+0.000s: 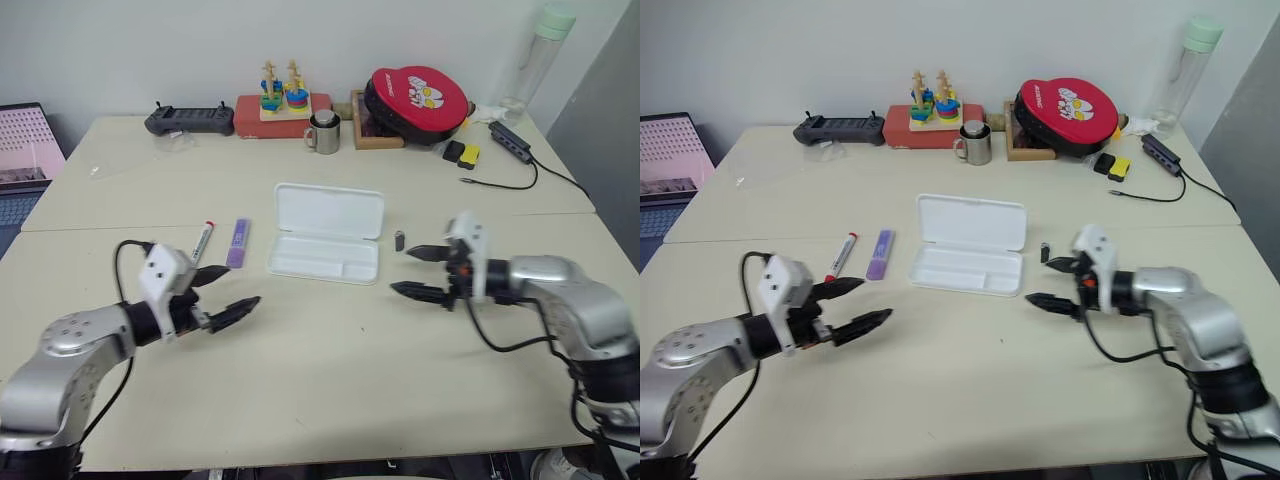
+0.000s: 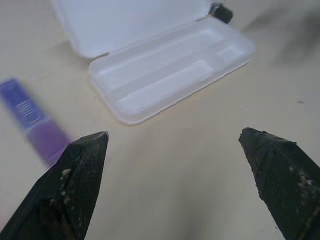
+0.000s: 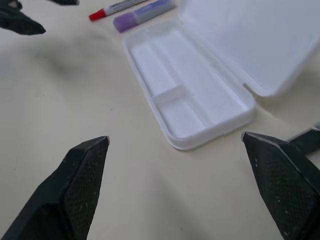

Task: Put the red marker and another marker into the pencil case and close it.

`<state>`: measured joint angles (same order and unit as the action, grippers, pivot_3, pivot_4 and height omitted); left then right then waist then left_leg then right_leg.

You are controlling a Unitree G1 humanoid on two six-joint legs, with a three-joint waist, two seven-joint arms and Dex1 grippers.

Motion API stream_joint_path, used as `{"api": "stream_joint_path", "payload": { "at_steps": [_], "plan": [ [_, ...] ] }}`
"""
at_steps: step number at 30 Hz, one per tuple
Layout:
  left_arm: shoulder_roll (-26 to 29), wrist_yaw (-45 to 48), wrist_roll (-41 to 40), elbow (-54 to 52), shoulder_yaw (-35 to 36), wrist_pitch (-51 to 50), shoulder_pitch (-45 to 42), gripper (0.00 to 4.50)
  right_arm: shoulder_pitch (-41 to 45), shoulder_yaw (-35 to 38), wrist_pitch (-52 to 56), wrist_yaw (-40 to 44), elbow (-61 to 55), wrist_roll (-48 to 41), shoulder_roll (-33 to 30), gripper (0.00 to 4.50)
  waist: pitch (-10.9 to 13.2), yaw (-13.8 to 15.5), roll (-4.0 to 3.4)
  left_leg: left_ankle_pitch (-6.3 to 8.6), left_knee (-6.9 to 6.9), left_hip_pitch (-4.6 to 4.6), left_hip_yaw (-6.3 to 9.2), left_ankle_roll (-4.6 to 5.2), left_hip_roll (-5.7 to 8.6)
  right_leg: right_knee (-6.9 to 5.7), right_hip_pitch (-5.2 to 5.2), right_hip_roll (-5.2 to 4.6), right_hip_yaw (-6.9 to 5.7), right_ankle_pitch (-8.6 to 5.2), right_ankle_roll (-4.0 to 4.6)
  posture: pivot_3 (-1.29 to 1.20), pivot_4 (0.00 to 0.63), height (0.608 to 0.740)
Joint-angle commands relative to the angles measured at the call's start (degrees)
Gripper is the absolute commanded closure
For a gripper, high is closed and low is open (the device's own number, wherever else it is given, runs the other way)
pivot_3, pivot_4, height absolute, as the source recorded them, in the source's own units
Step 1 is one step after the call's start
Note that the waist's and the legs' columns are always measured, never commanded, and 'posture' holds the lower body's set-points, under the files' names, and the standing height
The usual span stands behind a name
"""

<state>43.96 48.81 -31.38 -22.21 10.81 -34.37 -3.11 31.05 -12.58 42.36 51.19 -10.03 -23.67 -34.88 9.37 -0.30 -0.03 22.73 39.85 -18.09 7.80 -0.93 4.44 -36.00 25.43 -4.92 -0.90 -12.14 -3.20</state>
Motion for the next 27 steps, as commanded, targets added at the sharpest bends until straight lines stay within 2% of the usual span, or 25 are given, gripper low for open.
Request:
{"api": "stream_joint_path", "payload": {
  "at_steps": [1, 5, 9, 12, 27],
  "plan": [
    [-0.9, 0.7, 0.6, -0.9, -3.8, 1.1, -3.4, 0.00, 5.5, -5.9, -1.2, 0.9, 2.3, 4.0, 2.9, 0.05, 0.0, -0.1, 0.00, 0.00, -0.01, 0.00, 0.01, 0.00, -0.01, 0.00, 0.02, 0.00, -0.01, 0.00, 0.00, 0.00, 0.150, 0.740],
    [-1.8, 0.9, 1.2, -0.3, -5.9, 1.7, -5.8, 0.00, 9.7, -12.6, -1.6, 1.6, 6.4, 8.7, 6.2, 0.05, 0.0, -0.2, 0.01, 0.00, 0.01, -0.08, 0.00, 0.00, 0.01, 0.00, 0.13, 0.00, -0.04, 0.00, 0.00, 0.00, 0.150, 0.740],
    [-1.8, 0.7, 1.5, -0.2, -6.0, 2.1, -6.0, 0.00, 10.4, -15.5, -1.5, 1.6, 9.3, 11.7, 7.6, 0.05, 0.0, -0.3, 0.01, 0.00, 0.01, -0.10, 0.01, -0.01, 0.01, -0.01, 0.16, 0.00, -0.05, 0.00, 0.00, 0.00, 0.150, 0.740],
    [-1.8, 0.6, 1.5, -0.2, -5.8, 2.1, -6.1, 0.00, 10.8, -17.3, -2.6, 0.8, 13.0, 14.7, 8.7, 0.50, 0.0, -0.4, 0.01, 0.00, 0.03, -0.13, -0.03, 0.00, 0.03, -0.03, 0.20, 0.00, -0.05, 0.00, 0.00, 0.00, 0.150, 0.740],
    [-1.3, 1.1, 1.2, 0.3, -5.7, 1.7, -6.2, 0.00, 10.8, -14.3, -9.0, 0.5, 15.5, 18.1, 12.6, 4.18, 0.0, -1.4, 0.03, 0.00, 0.04, -0.13, -0.05, -0.01, 0.02, -0.11, 0.27, 0.01, -0.05, 0.01, 0.00, 0.00, 0.150, 0.740]
  ]
}}
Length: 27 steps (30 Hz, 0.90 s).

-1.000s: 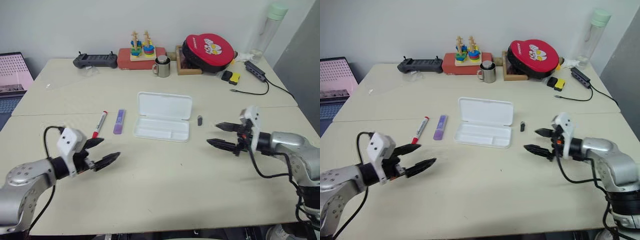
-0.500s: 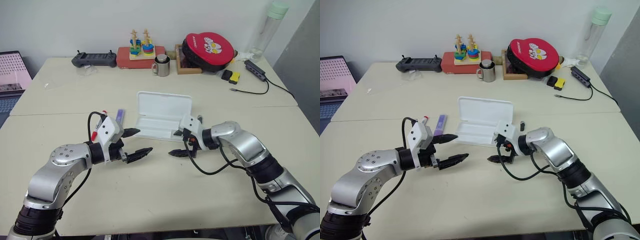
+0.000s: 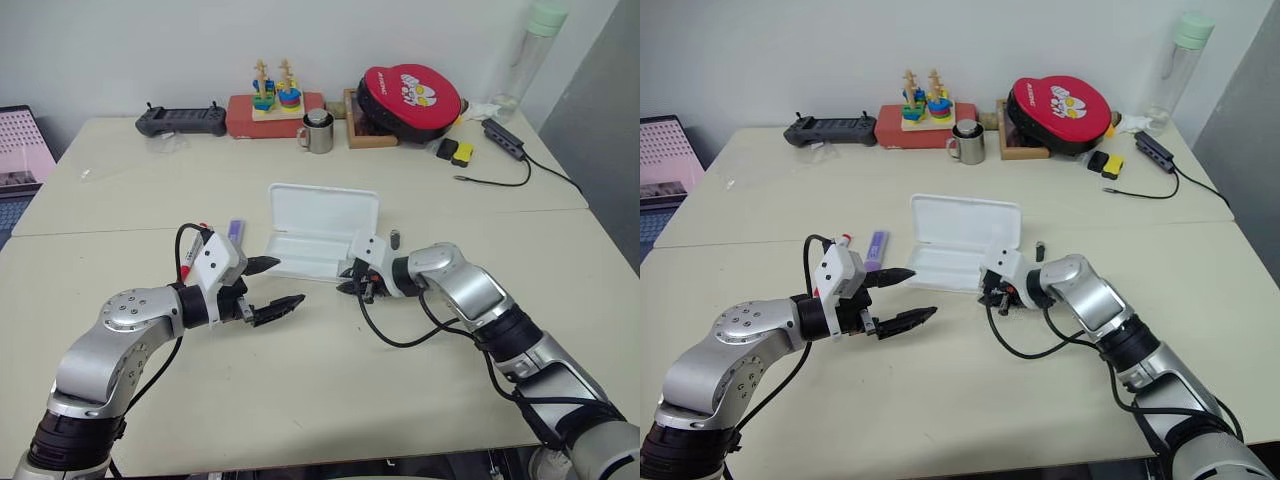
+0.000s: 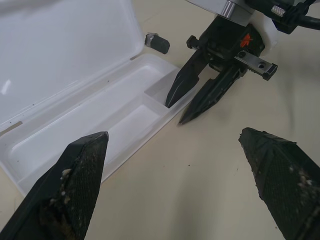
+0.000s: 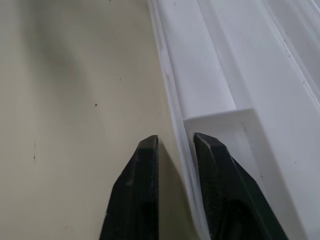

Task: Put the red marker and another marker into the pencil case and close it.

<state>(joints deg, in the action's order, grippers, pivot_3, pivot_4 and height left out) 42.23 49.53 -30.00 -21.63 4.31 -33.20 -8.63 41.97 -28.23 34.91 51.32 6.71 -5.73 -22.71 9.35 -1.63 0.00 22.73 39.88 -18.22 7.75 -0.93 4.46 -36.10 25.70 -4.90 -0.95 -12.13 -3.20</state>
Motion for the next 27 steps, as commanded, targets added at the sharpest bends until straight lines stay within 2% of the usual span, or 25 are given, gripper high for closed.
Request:
{"api": "stream_joint_path", "payload": {
  "at_steps": [1, 6, 9, 15, 22, 23, 25, 26, 27],
  "plan": [
    [0.5, 0.4, -0.1, -0.3, 0.7, 0.5, -0.7, 0.00, -0.2, 1.5, -1.5, 0.4, -1.3, 0.2, 0.5, 4.36, 0.0, 0.0, 0.00, 0.00, 0.00, 0.00, 0.00, 0.00, 0.00, 0.00, 0.00, 0.00, 0.00, 0.00, 0.00, 0.00, 0.150, 0.740],
    [1.2, 0.8, 0.3, -0.3, 0.6, 0.5, -0.1, 0.00, -0.6, 1.9, -2.6, 0.8, -1.7, 0.1, 0.6, 4.45, 0.0, 0.0, 0.00, 0.00, 0.01, -0.01, -0.01, 0.00, 0.01, 0.00, 0.01, 0.00, 0.01, 0.00, 0.00, 0.00, 0.150, 0.740],
    [2.0, 1.0, -0.8, -1.4, 2.4, -0.5, 1.3, 0.00, -2.5, 1.1, -7.5, 5.4, -5.7, -1.0, -1.6, 4.45, 0.0, 0.0, 0.00, 0.00, 0.00, -0.02, -0.01, 0.00, 0.01, -0.01, 0.02, 0.00, 0.00, 0.00, 0.00, 0.00, 0.150, 0.740],
    [4.1, 1.8, -2.5, -3.5, 5.4, -2.1, 4.2, 0.00, -5.9, -0.6, -6.2, 11.9, -13.2, -2.0, -5.3, 4.45, 0.0, -0.1, 0.00, 0.00, 0.05, -0.28, -0.02, 0.00, 0.00, -0.03, 0.27, 0.00, -0.01, 0.01, 0.00, 0.00, 0.150, 0.740],
    [4.1, -0.4, -3.2, -4.1, 9.9, -4.0, 9.4, 0.00, -7.6, -2.0, -6.6, 13.2, -13.4, -0.1, -6.0, 4.45, 0.0, -0.1, 0.00, 0.00, 0.06, -0.33, -0.04, 0.00, 0.00, -0.05, 0.32, 0.00, 0.01, 0.01, 0.00, 0.00, 0.150, 0.740],
    [3.9, -0.9, -3.4, -4.2, 10.9, -4.5, 10.3, 0.00, -7.6, -1.7, -6.3, 13.1, -13.5, -0.3, -5.8, 4.07, 0.0, -0.1, 0.00, 0.00, 0.06, -0.33, -0.05, 0.00, 0.00, -0.06, 0.34, 0.00, 0.01, 0.01, 0.00, 0.00, 0.150, 0.740],
    [3.2, -2.7, -3.7, -3.9, 13.4, -5.5, 12.0, 0.00, -7.5, -0.9, -5.7, 12.9, -13.8, -1.1, -5.3, 3.69, 0.0, -0.1, 0.00, 0.00, 0.06, -0.34, -0.04, 0.00, 0.00, -0.06, 0.34, 0.00, 0.01, 0.01, 0.01, 0.00, 0.150, 0.740],
    [3.0, -3.5, -3.9, -3.9, 14.5, -6.0, 12.7, 0.00, -7.4, -0.7, -5.5, 12.8, -13.9, -1.4, -5.1, 3.25, 0.0, -0.1, 0.00, 0.00, 0.06, -0.34, -0.03, 0.00, 0.00, -0.06, 0.35, 0.00, 0.01, 0.01, 0.01, 0.00, 0.150, 0.740],
    [2.3, -4.9, -4.0, -3.4, 16.4, -6.3, 13.6, 0.00, -7.3, -0.1, -5.6, 12.4, -13.8, -1.6, -4.7, 3.05, 0.0, -0.1, 0.00, 0.00, 0.06, -0.34, -0.04, 0.00, 0.00, -0.07, 0.35, 0.00, 0.01, 0.01, 0.01, 0.00, 0.150, 0.740]
  ]
}}
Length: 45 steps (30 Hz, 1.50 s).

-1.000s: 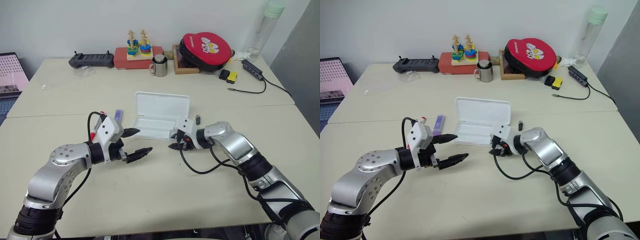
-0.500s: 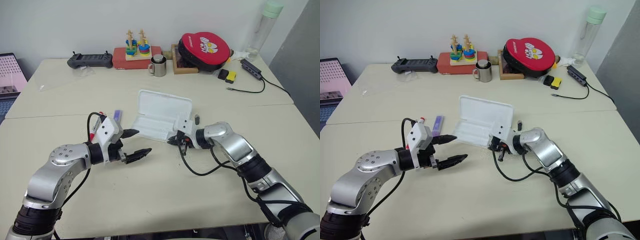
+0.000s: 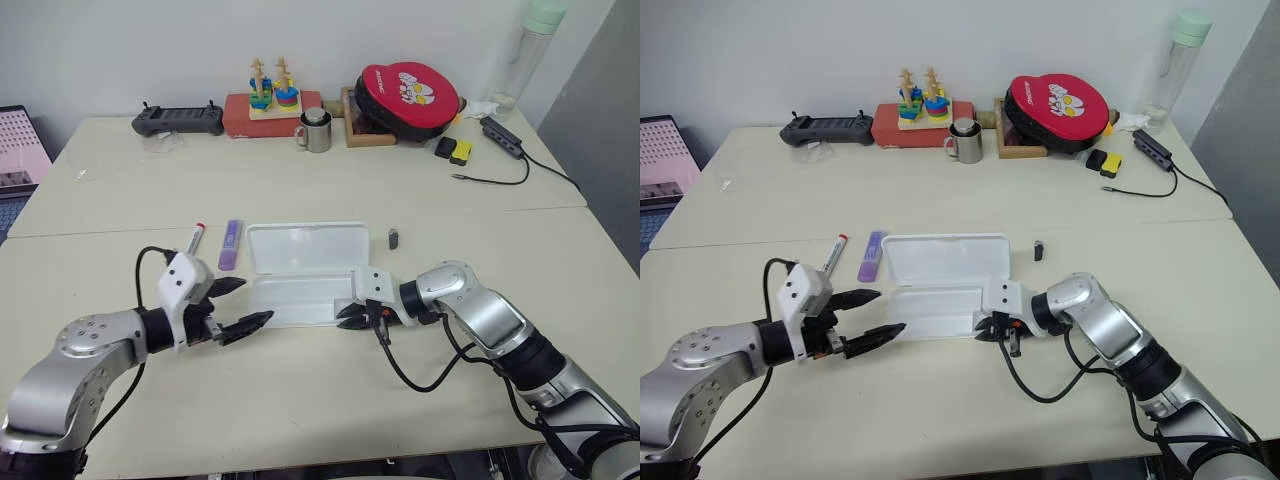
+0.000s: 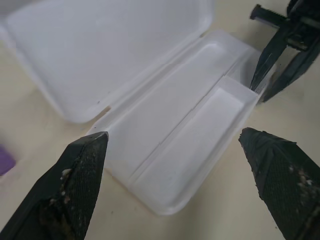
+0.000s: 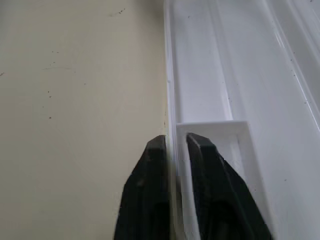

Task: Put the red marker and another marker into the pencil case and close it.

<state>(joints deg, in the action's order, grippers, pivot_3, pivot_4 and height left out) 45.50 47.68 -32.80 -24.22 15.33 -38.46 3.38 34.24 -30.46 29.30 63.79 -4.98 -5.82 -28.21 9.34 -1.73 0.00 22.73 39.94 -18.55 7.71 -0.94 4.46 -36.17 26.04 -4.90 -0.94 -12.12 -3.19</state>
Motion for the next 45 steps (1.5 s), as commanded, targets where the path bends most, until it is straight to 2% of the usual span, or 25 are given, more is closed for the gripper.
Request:
{"api": "stream_joint_path", "payload": {
  "at_steps": [1, 4, 7, 12, 22, 28, 32, 37, 45],
  "plan": [
    [-1.7, -4.5, -1.5, -0.4, 7.2, -1.3, 2.2, 0.00, 0.5, 2.7, 0.1, -0.4, -2.2, -1.9, 1.2, 2.74, 0.0, 0.0, 0.00, 0.00, 0.00, 0.00, 0.00, 0.00, 0.01, 0.00, 0.00, 0.00, 0.00, 0.00, 0.00, 0.00, 0.150, 0.740],
    [-3.7, -7.4, -2.8, 1.7, 11.7, -2.3, 2.8, 0.00, 1.0, 5.2, 1.3, -0.2, -3.1, -4.4, 2.2, 1.91, 0.0, 0.1, 0.01, 0.00, 0.02, -0.01, 0.01, 0.00, 0.00, -0.01, 0.01, 0.00, 0.00, 0.00, 0.00, 0.00, 0.150, 0.740],
    [-5.1, -9.1, -3.6, 4.5, 14.1, -2.6, 2.2, 0.00, 1.8, 8.3, 3.8, 0.4, -4.4, -8.1, 3.0, 1.29, 0.0, 0.1, 0.03, 0.00, 0.03, -0.01, 0.02, 0.00, 0.01, -0.02, 0.00, 0.00, -0.01, 0.00, 0.00, 0.00, 0.150, 0.740],
    [-4.8, -16.3, 5.0, 15.4, 9.9, 0.7, -4.8, 0.00, 4.9, 15.2, 7.9, -1.5, -5.7, -15.0, 5.2, 0.02, 0.0, 0.2, 0.08, 0.00, 0.07, 0.00, 0.04, 0.00, 0.01, -0.08, 0.00, 0.01, -0.04, 0.03, 0.04, 0.00, 0.150, 0.740],
    [-4.9, -17.5, 13.3, 33.8, -0.1, 1.5, -18.3, 0.00, 6.3, 17.9, 9.4, -6.9, -7.6, -17.4, 7.8, 0.02, -0.2, 0.0, 0.25, 0.00, 0.15, 0.02, -0.01, -0.01, 0.14, -0.56, 0.18, -0.08, -0.06, 0.03, 0.05, 0.00, 0.150, 0.740],
    [-5.1, -16.4, 14.3, 37.0, -1.0, 0.4, -20.6, 0.00, 6.7, 18.6, 9.2, -8.8, -7.7, -18.0, 7.9, 0.02, -0.2, 0.0, 0.24, -0.01, 0.29, 0.07, -0.03, -0.01, 0.16, -0.71, 0.17, -0.10, -0.02, 0.03, 0.05, 0.00, 0.150, 0.740],
    [-5.7, -16.6, 14.4, 36.1, -0.7, 0.5, -19.4, 0.69, 7.8, 19.7, 8.9, -10.2, -6.7, -18.6, 8.7, 0.00, -0.2, 0.0, 0.24, 0.00, 0.34, 0.06, -0.03, -0.01, 0.16, -0.73, 0.16, -0.10, -0.02, 0.03, 0.05, 0.00, 0.150, 0.740],
    [-5.9, -17.5, 14.8, 35.5, -0.5, 0.7, -18.7, 1.93, 8.8, 19.8, 8.1, -11.2, -5.3, -18.5, 9.2, 0.00, -0.2, 0.0, 0.24, 0.00, 0.34, 0.07, -0.02, -0.02, 0.15, -0.74, 0.16, -0.10, -0.02, 0.03, 0.05, 0.00, 0.150, 0.740],
    [-6.5, -18.7, 15.0, 35.8, 0.3, 1.8, -18.0, 3.48, 9.1, 19.5, 7.6, -11.3, -4.8, -18.7, 8.8, 0.00, -0.2, -0.1, 0.24, 0.00, 0.34, 0.08, -0.05, -0.01, 0.15, -0.74, 0.16, -0.10, 0.00, 0.03, 0.05, 0.00, 0.150, 0.740]
  ]
}}
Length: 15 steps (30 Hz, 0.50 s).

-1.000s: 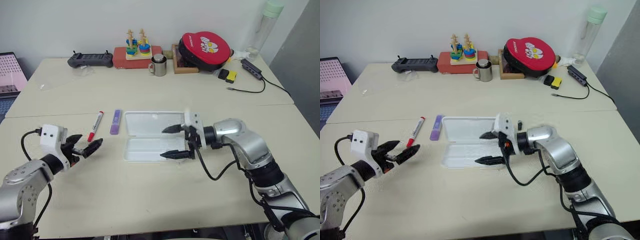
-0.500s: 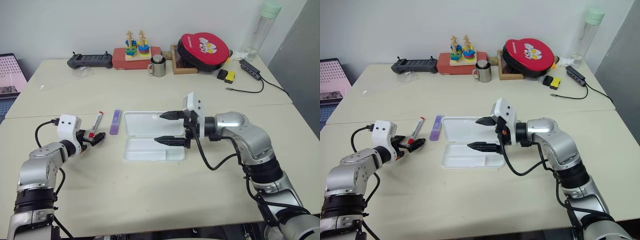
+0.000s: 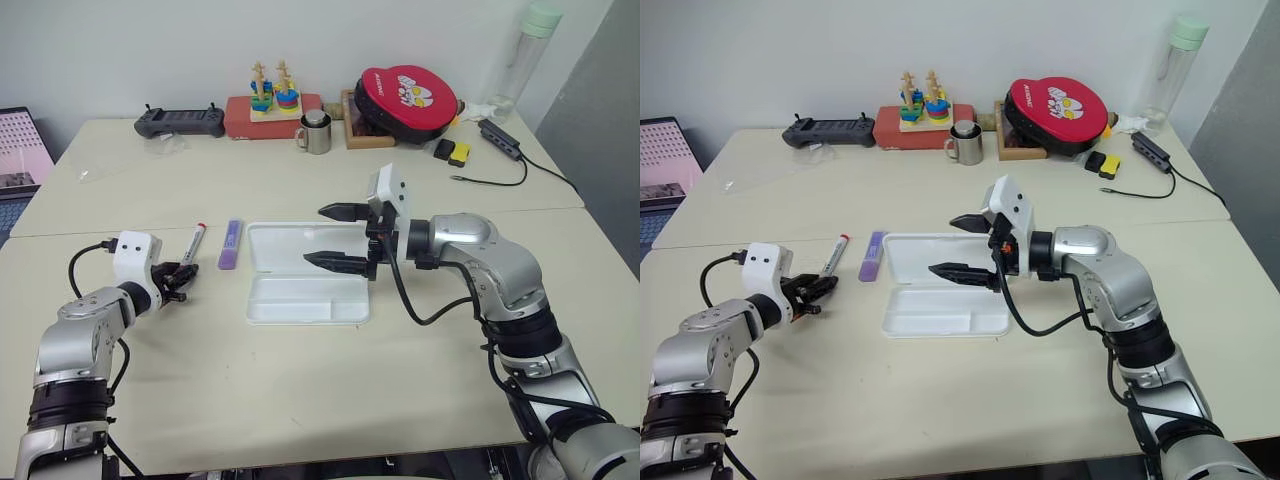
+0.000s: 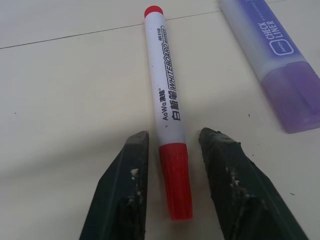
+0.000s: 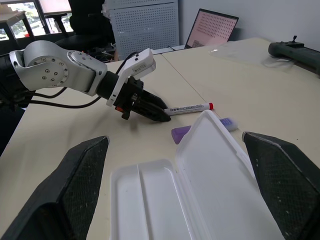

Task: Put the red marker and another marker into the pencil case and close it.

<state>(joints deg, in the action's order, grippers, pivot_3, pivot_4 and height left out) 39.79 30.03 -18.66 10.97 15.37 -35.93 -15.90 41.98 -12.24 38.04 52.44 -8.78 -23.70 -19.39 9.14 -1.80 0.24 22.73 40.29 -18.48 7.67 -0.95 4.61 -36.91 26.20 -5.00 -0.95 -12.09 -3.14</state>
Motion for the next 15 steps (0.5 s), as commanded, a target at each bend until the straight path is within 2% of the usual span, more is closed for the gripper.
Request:
{"api": "stream_joint_path", "payload": {
  "at_steps": [1, 3, 10, 15],
  "plan": [
    [-1.0, -1.5, 0.8, 0.8, 0.5, -0.6, 1.2, 3.67, 1.5, 1.5, -1.2, 0.0, -0.9, -0.9, -0.1, 0.00, 0.0, 0.0, 0.00, 0.00, 0.00, 0.00, 0.00, 0.00, 0.00, 0.00, 0.00, 0.00, 0.00, 0.00, 0.00, 0.00, 0.150, 0.740],
    [-1.4, -2.5, 1.1, 1.3, 0.9, 0.0, 1.0, 4.05, 1.7, 1.7, -1.3, 0.0, -0.7, -1.0, -0.1, 0.00, 0.0, 0.0, -0.01, 0.00, 0.00, 0.00, 0.00, 0.00, 0.00, -0.01, 0.00, 0.00, 0.00, 0.00, 0.00, 0.00, 0.150, 0.740],
    [-1.9, -5.1, 2.5, 2.6, 1.6, 5.1, -1.1, 4.09, 2.2, 2.7, -1.9, 0.4, -0.6, -1.6, -0.6, 0.00, 0.0, 0.0, -0.01, 0.00, 0.13, 0.00, 0.01, 0.00, -0.01, -0.06, -0.02, 0.00, -0.01, 0.00, 0.00, 0.00, 0.150, 0.740],
    [-1.0, 5.7, -7.7, -11.6, 3.7, 9.1, -6.6, 4.09, 0.8, 5.9, -2.3, 2.3, -2.1, -4.7, -2.2, 0.00, 0.0, 0.3, 0.09, 0.01, 0.39, -0.31, 0.18, -0.02, -0.03, -0.03, 0.05, 0.00, -0.03, 0.00, 0.00, 0.00, 0.150, 0.740]
  ]
}}
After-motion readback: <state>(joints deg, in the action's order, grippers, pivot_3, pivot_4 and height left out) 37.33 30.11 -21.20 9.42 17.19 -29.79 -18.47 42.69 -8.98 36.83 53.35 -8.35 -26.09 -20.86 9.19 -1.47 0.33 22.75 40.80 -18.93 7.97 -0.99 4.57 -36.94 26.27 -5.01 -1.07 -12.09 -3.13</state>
